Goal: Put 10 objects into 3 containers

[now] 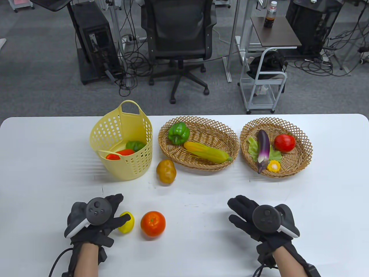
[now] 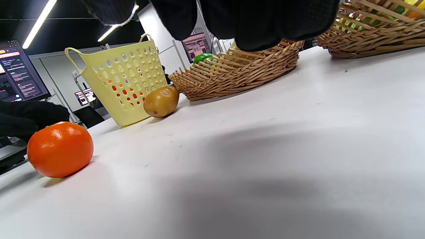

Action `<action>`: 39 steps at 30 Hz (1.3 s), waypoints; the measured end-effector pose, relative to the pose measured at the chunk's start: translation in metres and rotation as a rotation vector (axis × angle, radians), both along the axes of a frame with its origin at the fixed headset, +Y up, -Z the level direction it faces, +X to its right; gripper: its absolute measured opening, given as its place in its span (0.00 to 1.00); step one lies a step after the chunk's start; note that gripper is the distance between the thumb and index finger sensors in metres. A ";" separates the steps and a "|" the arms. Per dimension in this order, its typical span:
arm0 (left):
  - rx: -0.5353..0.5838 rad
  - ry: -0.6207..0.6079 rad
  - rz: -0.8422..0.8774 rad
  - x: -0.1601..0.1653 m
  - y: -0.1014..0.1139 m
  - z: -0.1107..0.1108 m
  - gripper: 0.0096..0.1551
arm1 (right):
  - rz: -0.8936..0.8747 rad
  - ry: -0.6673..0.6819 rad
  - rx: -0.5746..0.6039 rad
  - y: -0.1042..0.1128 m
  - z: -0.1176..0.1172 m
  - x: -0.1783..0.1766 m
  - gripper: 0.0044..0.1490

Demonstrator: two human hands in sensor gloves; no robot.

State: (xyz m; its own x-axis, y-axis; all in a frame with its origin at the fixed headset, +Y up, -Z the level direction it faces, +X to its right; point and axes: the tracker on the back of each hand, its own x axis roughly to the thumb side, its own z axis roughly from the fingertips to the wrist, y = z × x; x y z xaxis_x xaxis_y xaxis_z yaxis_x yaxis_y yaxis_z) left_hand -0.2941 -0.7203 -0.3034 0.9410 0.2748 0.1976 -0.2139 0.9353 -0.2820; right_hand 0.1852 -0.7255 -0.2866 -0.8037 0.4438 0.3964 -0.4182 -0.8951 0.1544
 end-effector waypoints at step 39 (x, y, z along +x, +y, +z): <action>0.011 -0.040 -0.062 -0.001 -0.042 0.008 0.55 | 0.068 -0.015 -0.050 -0.006 -0.004 -0.004 0.39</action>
